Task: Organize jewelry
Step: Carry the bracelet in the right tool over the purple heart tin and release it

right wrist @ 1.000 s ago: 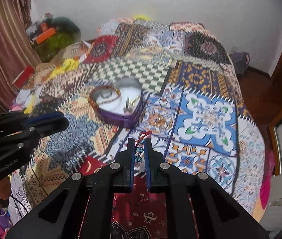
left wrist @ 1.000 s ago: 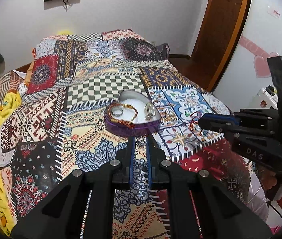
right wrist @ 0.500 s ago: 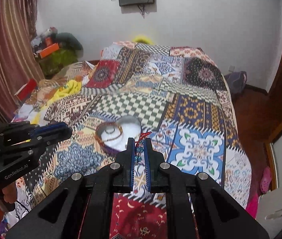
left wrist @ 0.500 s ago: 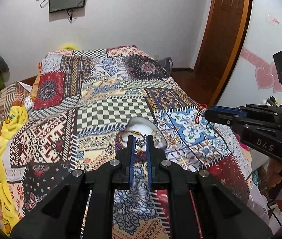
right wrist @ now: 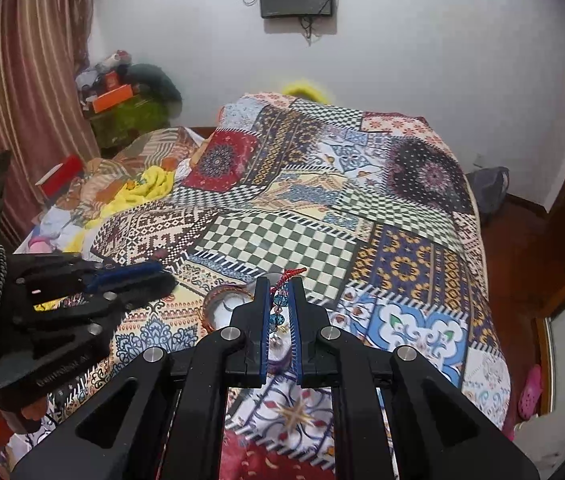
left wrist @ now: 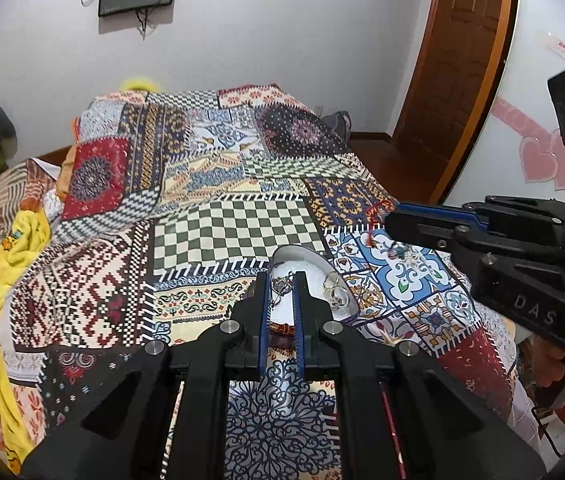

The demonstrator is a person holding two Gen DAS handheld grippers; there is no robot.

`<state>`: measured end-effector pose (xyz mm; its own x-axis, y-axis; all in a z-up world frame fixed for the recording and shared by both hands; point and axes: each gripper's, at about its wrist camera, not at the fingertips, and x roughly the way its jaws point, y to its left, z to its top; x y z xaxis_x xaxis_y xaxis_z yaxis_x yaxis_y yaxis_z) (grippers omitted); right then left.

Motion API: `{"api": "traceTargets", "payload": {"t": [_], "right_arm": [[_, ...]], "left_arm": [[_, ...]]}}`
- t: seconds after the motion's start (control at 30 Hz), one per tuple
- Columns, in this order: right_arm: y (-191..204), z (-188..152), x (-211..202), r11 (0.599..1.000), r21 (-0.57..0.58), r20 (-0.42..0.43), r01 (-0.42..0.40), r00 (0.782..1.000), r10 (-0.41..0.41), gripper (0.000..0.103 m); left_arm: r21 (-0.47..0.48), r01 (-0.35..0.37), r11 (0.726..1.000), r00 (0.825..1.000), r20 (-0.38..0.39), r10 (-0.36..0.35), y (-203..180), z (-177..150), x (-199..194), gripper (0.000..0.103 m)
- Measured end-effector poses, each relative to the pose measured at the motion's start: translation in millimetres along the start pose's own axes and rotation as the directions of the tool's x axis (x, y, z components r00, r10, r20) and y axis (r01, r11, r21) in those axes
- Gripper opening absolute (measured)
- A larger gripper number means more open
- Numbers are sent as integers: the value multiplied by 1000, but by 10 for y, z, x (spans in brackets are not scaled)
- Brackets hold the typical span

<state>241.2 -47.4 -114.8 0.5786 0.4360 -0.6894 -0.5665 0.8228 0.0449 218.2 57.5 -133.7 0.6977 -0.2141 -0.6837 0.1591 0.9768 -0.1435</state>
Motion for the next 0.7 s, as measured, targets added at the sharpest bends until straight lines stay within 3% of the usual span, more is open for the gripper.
{"api": "traceTargets", "payload": {"t": [0.7], "right_arm": [[-50,-43,693,997,-56,-159,-55,986,45,8]], "left_arm": [[-20,19,1000,992,-126,-21,103,-84,592,9]]}}
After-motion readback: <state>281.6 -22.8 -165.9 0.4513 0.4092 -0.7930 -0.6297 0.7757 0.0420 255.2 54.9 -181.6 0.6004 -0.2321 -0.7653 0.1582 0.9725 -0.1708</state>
